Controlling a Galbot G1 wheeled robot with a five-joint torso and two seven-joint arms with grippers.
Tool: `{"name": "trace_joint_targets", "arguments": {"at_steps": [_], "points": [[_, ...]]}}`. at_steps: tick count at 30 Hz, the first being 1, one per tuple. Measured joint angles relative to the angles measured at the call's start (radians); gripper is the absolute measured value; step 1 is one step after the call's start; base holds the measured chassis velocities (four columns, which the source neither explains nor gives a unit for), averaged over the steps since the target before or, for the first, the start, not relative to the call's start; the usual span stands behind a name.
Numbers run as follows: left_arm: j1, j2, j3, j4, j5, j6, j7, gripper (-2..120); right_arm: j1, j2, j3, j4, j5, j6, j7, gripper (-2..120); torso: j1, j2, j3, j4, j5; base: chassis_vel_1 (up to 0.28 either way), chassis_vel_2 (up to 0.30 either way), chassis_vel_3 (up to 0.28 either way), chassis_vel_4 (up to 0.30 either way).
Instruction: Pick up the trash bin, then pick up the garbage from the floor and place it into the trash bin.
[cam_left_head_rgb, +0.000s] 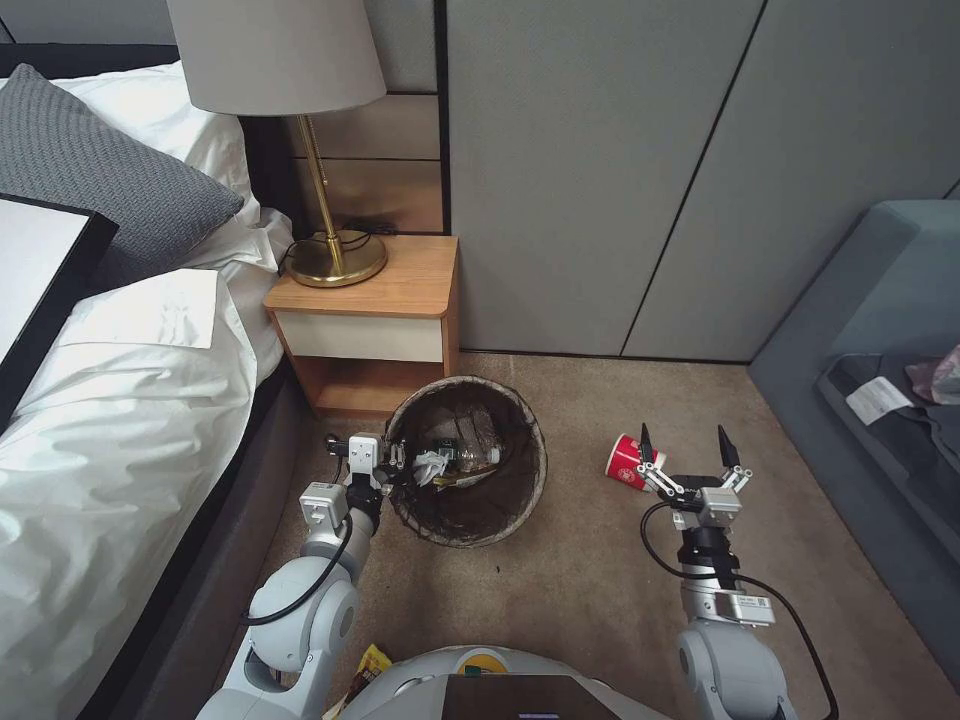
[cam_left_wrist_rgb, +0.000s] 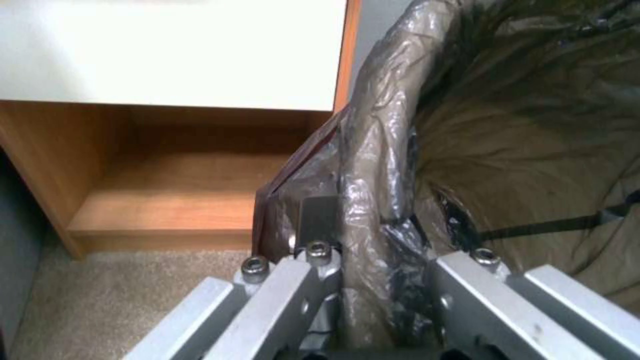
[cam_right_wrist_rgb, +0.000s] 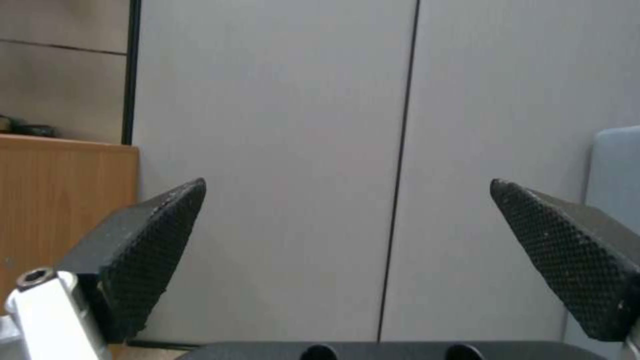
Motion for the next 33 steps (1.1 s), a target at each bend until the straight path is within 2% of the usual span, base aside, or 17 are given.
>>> {"name": "trace_joint_targets", "arguments": {"at_steps": [21, 27, 33], "points": [[0.004, 0.002, 0.001, -0.003, 0.01, 0.006, -0.001, 0, 0.025, -0.014, -0.016, -0.006, 0.009, -0.011, -0.006, 100, 0.0, 0.0, 0.0, -0.0003, 0.0, 0.0, 0.0, 0.0, 0.0], [0.006, 0.012, -0.006, -0.013, 0.014, 0.008, -0.001, 0, 0.104, -0.03, -0.061, -0.038, -0.016, -0.066, 0.023, 100, 0.0, 0.0, 0.0, -0.0001, 0.0, 0.0, 0.0, 0.0, 0.0], [0.006, 0.008, -0.007, -0.018, 0.016, 0.003, 0.0, 0, 0.119, -0.023, -0.07, -0.016, -0.034, -0.099, 0.022, 100, 0.0, 0.0, 0.0, -0.0003, 0.0, 0.0, 0.0, 0.0, 0.0]]}}
